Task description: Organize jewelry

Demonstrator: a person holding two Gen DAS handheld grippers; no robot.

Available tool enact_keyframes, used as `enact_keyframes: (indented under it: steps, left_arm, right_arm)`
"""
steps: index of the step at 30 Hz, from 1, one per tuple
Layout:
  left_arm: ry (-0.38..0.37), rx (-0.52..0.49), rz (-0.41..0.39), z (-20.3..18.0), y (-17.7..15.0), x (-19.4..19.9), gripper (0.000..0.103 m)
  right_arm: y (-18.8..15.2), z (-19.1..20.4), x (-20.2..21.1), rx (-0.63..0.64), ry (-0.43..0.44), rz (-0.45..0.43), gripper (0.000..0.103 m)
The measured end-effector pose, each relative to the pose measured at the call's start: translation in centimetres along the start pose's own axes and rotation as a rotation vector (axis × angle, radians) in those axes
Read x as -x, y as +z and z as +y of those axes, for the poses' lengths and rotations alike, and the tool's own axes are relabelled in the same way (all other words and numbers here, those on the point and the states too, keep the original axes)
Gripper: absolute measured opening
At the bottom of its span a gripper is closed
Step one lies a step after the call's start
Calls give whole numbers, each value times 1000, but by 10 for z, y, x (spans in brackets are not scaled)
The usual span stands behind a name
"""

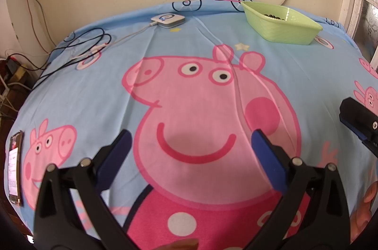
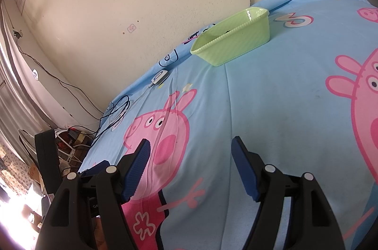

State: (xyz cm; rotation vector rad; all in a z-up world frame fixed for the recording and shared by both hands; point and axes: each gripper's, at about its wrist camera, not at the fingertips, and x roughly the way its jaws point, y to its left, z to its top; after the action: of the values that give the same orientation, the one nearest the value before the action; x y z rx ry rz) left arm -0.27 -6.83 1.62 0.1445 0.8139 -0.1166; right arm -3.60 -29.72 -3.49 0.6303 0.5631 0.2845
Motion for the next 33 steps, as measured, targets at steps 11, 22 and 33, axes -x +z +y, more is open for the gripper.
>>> enact_keyframes:
  steps: [11, 22, 33]
  left_arm:
    - [-2, -5, 0, -2, 0, 0, 97]
    - [-3, -25, -1, -6, -1, 1, 97]
    - [-10, -37, -4, -9, -2, 2, 97]
  right_arm:
    - [1, 0, -1, 0, 1, 0, 50]
    - [1, 0, -1, -1, 2, 1, 50]
    - [2, 0, 0, -1, 2, 0, 50]
